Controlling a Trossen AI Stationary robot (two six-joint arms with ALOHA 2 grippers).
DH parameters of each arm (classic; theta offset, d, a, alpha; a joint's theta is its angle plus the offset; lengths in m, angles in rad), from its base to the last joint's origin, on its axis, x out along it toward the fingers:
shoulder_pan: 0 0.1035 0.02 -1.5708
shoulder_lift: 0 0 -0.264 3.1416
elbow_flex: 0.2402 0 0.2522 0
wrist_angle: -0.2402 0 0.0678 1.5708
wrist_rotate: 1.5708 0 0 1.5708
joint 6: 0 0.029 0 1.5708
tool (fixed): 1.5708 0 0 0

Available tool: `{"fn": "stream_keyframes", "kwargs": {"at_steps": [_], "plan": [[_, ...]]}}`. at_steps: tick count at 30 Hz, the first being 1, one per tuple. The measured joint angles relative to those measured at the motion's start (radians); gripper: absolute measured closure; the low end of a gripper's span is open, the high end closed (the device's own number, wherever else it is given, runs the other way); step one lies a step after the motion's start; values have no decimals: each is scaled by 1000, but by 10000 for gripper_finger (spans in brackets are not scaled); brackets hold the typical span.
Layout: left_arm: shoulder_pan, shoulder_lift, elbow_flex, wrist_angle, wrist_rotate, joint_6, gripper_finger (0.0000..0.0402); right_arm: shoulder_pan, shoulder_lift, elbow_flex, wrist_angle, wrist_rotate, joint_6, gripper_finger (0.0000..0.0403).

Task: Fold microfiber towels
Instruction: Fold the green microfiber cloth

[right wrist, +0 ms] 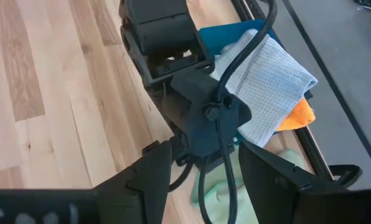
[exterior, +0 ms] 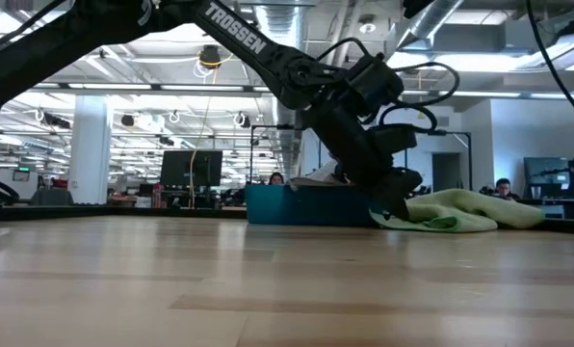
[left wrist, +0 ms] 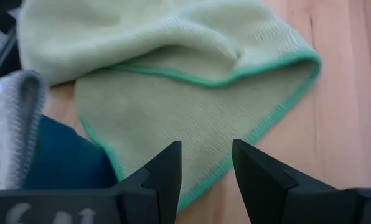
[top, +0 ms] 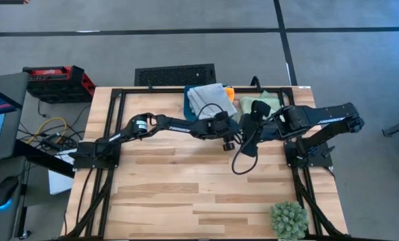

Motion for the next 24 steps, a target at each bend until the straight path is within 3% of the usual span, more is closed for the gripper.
{"fn": "stream_keyframes", "kwargs": {"at_steps": [19,24], "plan": [[-20,14,5,-176,34,41,267,0,0,0,-3,0,-2,193],[-15,12,5,-220,110,41,267,0,0,0,-2,0,-2,193]]}}
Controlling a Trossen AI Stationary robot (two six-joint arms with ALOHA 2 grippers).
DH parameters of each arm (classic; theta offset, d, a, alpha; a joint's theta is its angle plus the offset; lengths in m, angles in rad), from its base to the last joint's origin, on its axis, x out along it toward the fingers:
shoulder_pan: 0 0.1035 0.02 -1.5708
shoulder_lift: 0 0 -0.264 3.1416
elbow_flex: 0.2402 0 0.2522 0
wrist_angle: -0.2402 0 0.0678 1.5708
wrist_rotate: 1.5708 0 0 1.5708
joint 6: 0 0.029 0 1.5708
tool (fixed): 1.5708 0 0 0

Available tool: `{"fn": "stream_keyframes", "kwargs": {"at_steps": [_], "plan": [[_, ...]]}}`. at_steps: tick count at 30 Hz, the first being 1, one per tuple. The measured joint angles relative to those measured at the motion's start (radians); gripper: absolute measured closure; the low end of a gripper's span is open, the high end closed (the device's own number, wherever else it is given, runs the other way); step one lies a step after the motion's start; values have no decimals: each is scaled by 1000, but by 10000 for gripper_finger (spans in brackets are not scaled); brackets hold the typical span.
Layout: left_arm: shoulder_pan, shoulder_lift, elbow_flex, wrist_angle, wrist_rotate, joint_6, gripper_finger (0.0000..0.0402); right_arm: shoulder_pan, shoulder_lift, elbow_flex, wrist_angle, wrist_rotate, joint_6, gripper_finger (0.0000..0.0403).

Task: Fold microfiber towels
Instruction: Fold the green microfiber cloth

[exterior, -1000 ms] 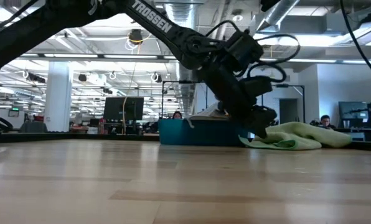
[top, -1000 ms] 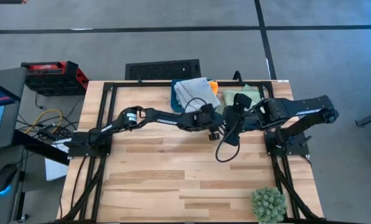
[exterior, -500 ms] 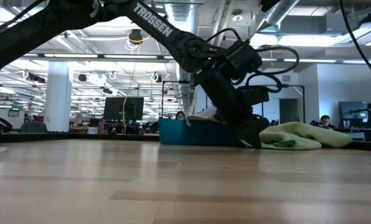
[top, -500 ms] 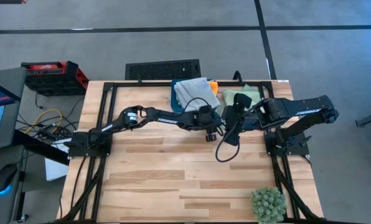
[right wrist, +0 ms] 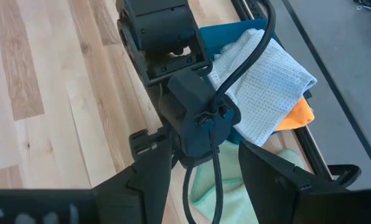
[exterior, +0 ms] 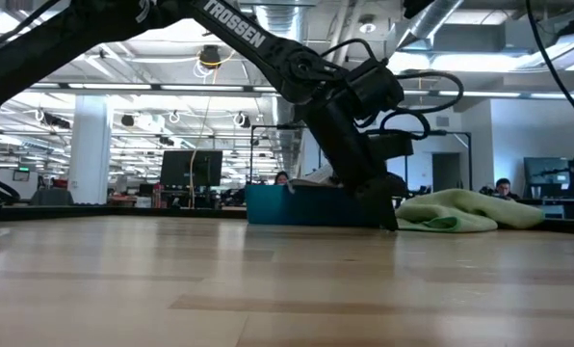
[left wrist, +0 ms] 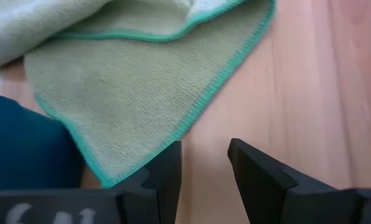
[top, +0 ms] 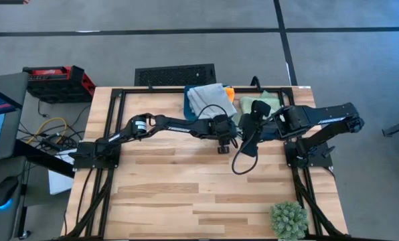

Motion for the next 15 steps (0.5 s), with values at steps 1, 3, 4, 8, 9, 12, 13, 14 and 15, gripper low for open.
{"fn": "stream_keyframes", "kwargs": {"at_steps": [1,3,4,8,9,12,13,14,15], "plan": [[0,0,0,-6,8,-1,267,0,0,0,0,0,0,193],[-1,2,2,-1,2,-11,267,0,0,0,0,0,0,193],[-4,2,16,-3,-9,-22,267,0,0,0,0,0,0,193],[-23,16,64,59,-103,-12,267,0,0,0,0,0,0,193],[-24,19,67,91,-109,-6,267,0,0,0,0,0,0,193],[-24,19,70,157,-84,-16,267,0,0,0,0,0,0,193],[-23,18,71,174,-77,-17,267,0,0,0,1,0,0,193],[-23,19,71,193,-80,-16,267,0,0,0,1,0,-2,193],[-22,24,71,220,-94,-13,267,0,0,0,0,0,-6,193]]}}
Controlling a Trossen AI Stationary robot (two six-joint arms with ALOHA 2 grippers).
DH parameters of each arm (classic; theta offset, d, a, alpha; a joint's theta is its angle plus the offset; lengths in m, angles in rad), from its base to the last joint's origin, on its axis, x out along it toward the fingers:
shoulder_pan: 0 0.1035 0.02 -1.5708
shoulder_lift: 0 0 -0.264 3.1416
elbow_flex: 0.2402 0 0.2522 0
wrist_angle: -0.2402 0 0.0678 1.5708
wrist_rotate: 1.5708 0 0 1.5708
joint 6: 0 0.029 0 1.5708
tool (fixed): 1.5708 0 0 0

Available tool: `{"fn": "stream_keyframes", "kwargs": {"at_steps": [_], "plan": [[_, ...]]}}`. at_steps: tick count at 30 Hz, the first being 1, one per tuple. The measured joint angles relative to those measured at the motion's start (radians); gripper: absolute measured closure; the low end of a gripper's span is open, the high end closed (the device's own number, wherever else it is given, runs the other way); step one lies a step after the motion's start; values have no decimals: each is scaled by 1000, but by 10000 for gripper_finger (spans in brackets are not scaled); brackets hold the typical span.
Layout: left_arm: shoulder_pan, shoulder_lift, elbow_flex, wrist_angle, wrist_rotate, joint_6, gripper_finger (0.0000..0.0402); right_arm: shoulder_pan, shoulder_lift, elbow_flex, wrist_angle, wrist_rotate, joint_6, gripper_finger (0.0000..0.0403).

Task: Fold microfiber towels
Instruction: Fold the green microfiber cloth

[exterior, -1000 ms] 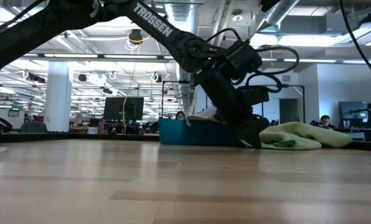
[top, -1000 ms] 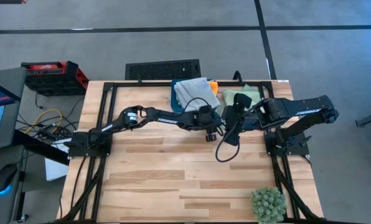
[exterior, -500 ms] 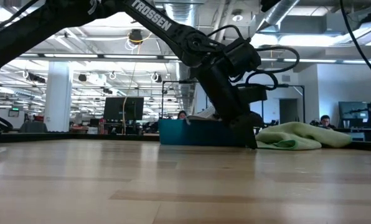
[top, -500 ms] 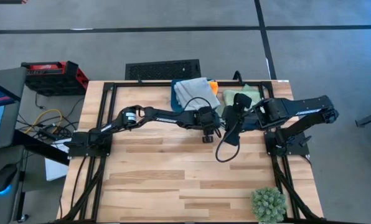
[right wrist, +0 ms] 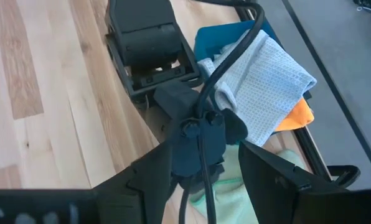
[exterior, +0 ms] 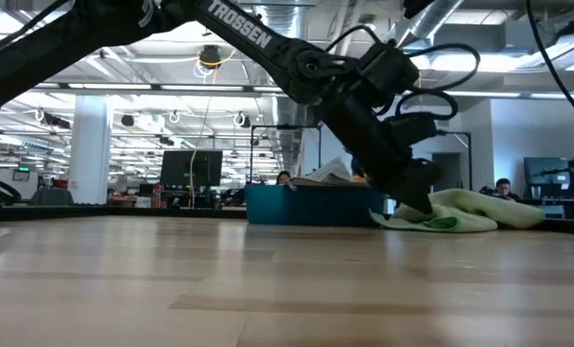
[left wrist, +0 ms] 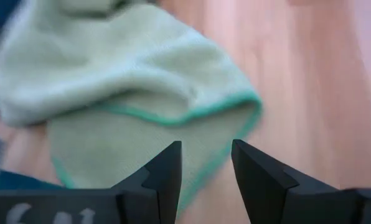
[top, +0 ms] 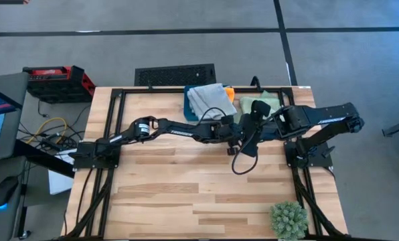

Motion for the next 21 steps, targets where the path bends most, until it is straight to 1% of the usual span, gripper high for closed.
{"fn": "stream_keyframes", "kwargs": {"at_steps": [4,9,21], "plan": [[3,35,1,60,-58,26,267,0,0,0,-5,0,-1,193],[6,53,5,61,-59,17,267,0,0,0,-9,0,-3,193],[-10,45,10,-149,-29,30,267,0,0,0,-9,0,-10,193]]}}
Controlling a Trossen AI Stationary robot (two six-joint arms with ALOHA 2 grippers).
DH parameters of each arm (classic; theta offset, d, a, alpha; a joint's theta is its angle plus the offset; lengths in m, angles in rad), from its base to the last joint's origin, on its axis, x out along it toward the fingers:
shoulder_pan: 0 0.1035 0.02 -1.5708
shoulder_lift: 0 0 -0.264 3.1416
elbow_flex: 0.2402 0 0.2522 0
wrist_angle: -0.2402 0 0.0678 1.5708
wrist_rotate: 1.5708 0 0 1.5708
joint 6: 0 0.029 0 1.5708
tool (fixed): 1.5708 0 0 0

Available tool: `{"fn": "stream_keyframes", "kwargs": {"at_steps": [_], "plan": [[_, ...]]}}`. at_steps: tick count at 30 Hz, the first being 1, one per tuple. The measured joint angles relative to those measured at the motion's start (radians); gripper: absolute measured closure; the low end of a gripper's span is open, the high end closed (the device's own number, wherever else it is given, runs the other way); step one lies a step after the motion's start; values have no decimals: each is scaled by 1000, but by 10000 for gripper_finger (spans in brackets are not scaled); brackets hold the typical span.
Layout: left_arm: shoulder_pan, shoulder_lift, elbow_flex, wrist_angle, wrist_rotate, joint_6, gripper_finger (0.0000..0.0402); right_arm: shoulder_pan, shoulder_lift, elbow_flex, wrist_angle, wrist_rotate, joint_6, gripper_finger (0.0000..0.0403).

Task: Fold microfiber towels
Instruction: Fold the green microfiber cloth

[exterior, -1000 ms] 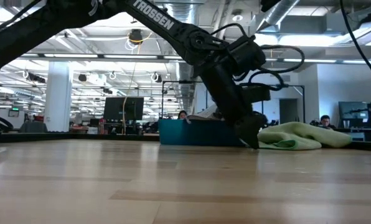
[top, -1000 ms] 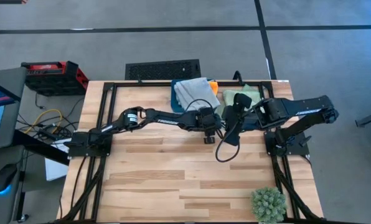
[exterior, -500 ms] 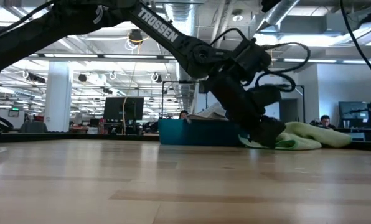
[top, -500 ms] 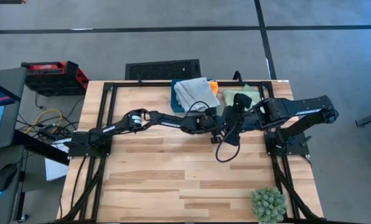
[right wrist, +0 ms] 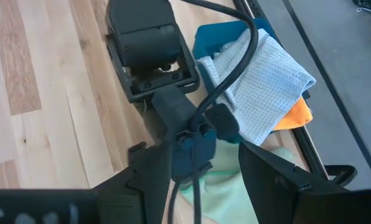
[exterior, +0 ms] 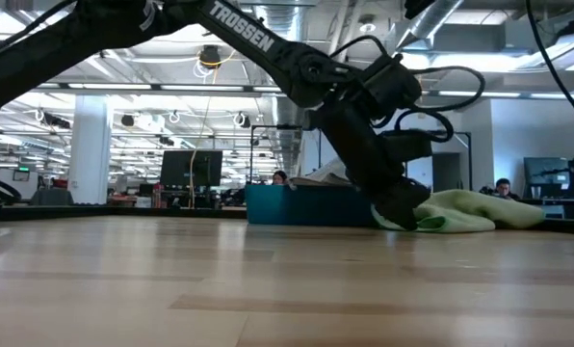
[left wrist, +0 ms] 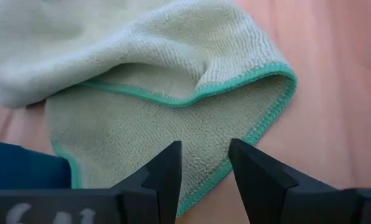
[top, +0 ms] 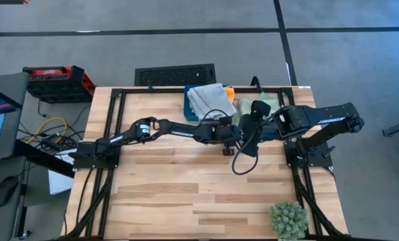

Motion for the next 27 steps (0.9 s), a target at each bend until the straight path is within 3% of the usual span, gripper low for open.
{"fn": "stream_keyframes", "kwargs": {"at_steps": [14,27], "plan": [[-103,-18,8,-299,39,-49,267,8,0,0,-6,-8,0,193],[-211,-39,15,-571,22,-223,267,149,0,0,-27,-8,69,193]]}}
